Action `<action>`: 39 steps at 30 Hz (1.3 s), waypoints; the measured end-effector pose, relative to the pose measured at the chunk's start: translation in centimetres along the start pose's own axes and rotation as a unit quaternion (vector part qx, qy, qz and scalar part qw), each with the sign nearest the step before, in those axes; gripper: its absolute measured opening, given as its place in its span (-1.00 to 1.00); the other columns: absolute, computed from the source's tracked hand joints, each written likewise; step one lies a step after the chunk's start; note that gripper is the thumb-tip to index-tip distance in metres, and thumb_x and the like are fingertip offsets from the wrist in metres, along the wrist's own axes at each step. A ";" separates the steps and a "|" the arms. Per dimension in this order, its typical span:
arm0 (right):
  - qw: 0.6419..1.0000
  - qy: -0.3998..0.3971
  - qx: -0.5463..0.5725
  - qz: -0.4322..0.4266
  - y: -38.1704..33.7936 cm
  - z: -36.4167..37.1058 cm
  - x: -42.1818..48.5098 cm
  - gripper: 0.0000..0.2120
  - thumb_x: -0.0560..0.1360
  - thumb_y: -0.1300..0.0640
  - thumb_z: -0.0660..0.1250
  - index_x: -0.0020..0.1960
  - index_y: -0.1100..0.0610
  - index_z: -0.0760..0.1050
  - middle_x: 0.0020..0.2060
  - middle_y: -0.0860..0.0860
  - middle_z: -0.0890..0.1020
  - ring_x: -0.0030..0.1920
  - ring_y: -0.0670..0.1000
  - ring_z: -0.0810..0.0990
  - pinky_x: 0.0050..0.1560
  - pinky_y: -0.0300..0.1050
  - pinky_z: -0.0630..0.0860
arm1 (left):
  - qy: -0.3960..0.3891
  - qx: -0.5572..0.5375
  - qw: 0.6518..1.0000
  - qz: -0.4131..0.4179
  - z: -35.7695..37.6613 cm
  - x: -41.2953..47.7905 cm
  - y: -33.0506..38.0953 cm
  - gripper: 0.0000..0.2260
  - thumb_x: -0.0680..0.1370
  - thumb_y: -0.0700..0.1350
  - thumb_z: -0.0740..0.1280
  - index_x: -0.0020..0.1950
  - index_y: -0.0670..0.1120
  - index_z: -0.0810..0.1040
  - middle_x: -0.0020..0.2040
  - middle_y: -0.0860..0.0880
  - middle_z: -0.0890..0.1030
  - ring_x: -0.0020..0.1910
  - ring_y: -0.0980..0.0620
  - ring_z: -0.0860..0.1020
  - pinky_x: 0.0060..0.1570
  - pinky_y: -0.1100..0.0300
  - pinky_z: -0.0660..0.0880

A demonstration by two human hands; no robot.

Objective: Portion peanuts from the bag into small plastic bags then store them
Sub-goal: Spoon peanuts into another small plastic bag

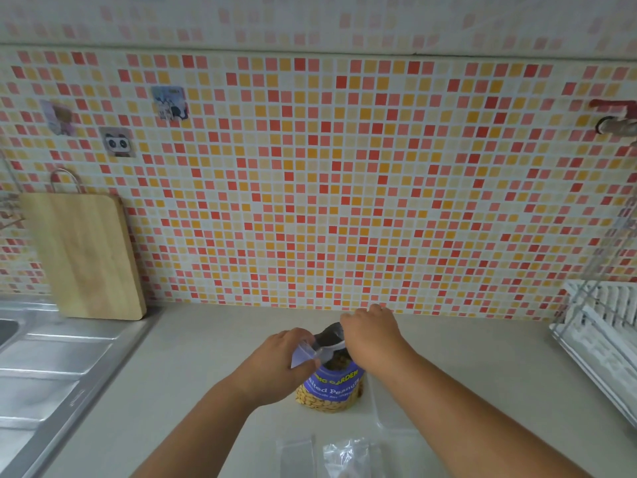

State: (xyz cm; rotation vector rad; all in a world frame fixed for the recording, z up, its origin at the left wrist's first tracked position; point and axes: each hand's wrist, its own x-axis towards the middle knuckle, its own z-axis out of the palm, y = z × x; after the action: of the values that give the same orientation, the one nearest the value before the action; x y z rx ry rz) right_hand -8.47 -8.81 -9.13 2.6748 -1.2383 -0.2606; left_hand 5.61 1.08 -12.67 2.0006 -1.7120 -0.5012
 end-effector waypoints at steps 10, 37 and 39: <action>0.993 -0.114 -0.003 0.001 -2.5 1.5 0.7 -0.65 0.51 0.18 0.29 0.29 0.17 0.43 0.23 0.12 0.50 0.24 0.13 0.43 0.22 -0.04 0.40 | -0.005 -0.058 0.998 -0.016 0.3 0.2 -0.4 -0.70 0.55 0.09 0.24 0.24 0.03 0.45 0.11 0.07 0.56 0.01 0.12 0.50 -0.05 0.32 0.40; 0.849 -0.002 0.500 0.172 5.5 3.2 -1.9 -0.78 0.48 0.27 0.24 -0.15 0.06 0.64 -0.32 -0.06 0.58 -0.13 0.01 0.55 -0.13 -0.20 0.41 | 0.021 0.026 0.999 -0.002 -1.0 0.9 -0.7 -0.56 0.47 0.15 0.32 0.31 0.08 0.37 0.25 0.09 0.48 0.15 0.11 0.44 0.14 0.24 0.40; 0.842 0.014 0.510 0.175 6.0 2.5 -2.0 -0.77 0.48 0.27 0.25 -0.21 0.04 0.62 -0.35 -0.08 0.58 -0.14 0.00 0.55 -0.11 -0.20 0.41 | 0.014 0.061 0.998 0.006 -0.7 1.1 -0.5 -0.53 0.46 0.17 0.32 0.33 0.09 0.35 0.30 0.09 0.46 0.24 0.08 0.41 0.22 0.18 0.37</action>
State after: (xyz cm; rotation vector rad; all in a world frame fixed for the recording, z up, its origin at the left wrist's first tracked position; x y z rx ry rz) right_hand -14.75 -11.34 -9.93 3.0504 -2.2965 0.6941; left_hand 6.62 0.11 -12.32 2.0687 -1.7752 -0.3708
